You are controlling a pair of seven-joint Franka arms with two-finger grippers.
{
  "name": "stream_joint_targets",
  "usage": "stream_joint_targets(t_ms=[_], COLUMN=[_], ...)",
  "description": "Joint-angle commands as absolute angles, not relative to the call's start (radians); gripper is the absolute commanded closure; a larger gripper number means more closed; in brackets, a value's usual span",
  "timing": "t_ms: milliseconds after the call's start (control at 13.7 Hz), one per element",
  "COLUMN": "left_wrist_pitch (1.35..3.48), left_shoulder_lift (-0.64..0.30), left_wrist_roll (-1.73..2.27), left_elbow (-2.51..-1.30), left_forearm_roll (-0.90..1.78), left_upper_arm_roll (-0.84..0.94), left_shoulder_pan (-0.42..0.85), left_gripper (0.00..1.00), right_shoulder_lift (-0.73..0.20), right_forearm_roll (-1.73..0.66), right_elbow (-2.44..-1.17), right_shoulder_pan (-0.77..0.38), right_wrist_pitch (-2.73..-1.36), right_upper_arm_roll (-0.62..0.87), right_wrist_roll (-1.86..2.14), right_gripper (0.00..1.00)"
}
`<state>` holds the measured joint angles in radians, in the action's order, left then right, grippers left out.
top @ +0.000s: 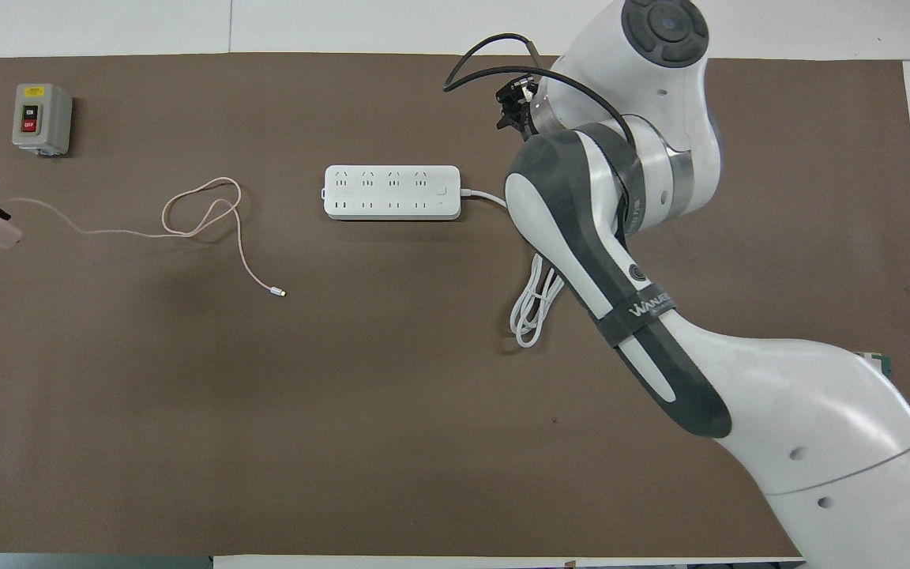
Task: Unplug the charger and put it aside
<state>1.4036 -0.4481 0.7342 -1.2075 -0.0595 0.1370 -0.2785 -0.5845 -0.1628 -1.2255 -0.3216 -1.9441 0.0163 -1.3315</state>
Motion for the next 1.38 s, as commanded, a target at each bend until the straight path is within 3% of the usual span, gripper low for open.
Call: stream_joint_targets(t_ms=[0,73,146,218,291,437,583,655,1019,1311], left_wrist_pitch=[1.460,1.661,1.807,1.919,2.003,2.042,2.054,2.054,1.981,1.732], left_shoulder_lift=[-0.359,-0.230,-0.166,-0.123,-0.104,-0.087,-0.086,-0.086,-0.060,-0.078], left_wrist_roll=[0.611,0.594,0.597,0.597,0.594,0.583,0.571,0.571,0.568,0.499], left_elbow=[-1.355,-1.663,-1.834,-1.947,-2.009,-2.049,-2.063,-2.060,-1.987,-1.775], left_forearm_roll=[-0.063,-0.061,-0.061,-0.061,-0.061,-0.060,-0.060,-0.060,-0.061,-0.064], left_upper_arm_roll=[0.140,0.150,0.150,0.150,0.149,0.146,0.140,0.138,0.140,0.141], left_shoulder_pan=[-0.275,-0.250,-0.238,-0.230,-0.215,-0.215,-0.222,-0.222,-0.189,-0.140], left_gripper=[1.00,1.00,1.00,1.00,0.93,0.82,0.36,0.00,0.00,0.00], right_shoulder_lift=[-0.343,-0.243,-0.221,-0.206,-0.187,-0.134,-0.054,-0.022,0.014,-0.005], right_forearm_roll=[-0.150,-0.147,-0.147,-0.143,-0.112,-0.028,-0.011,-0.005,0.000,-0.002], right_elbow=[-1.512,-1.584,-1.585,-1.586,-1.600,-1.664,-1.776,-1.823,-1.882,-1.836], right_shoulder_pan=[-0.235,-0.159,-0.126,-0.108,-0.091,-0.072,-0.064,-0.063,0.001,0.017], right_wrist_pitch=[-1.954,-1.881,-1.812,-1.772,-1.740,-1.730,-1.749,-1.778,-1.784,-1.758], right_upper_arm_roll=[0.021,0.020,0.020,0.020,0.020,0.020,0.020,0.020,0.021,0.020], right_wrist_roll=[-0.994,-0.722,-0.610,-0.529,-0.432,-0.252,-0.175,-0.164,-0.008,-0.015], right_gripper=[0.00,0.00,0.00,0.00,0.00,0.00,0.00,0.00,0.00,0.00])
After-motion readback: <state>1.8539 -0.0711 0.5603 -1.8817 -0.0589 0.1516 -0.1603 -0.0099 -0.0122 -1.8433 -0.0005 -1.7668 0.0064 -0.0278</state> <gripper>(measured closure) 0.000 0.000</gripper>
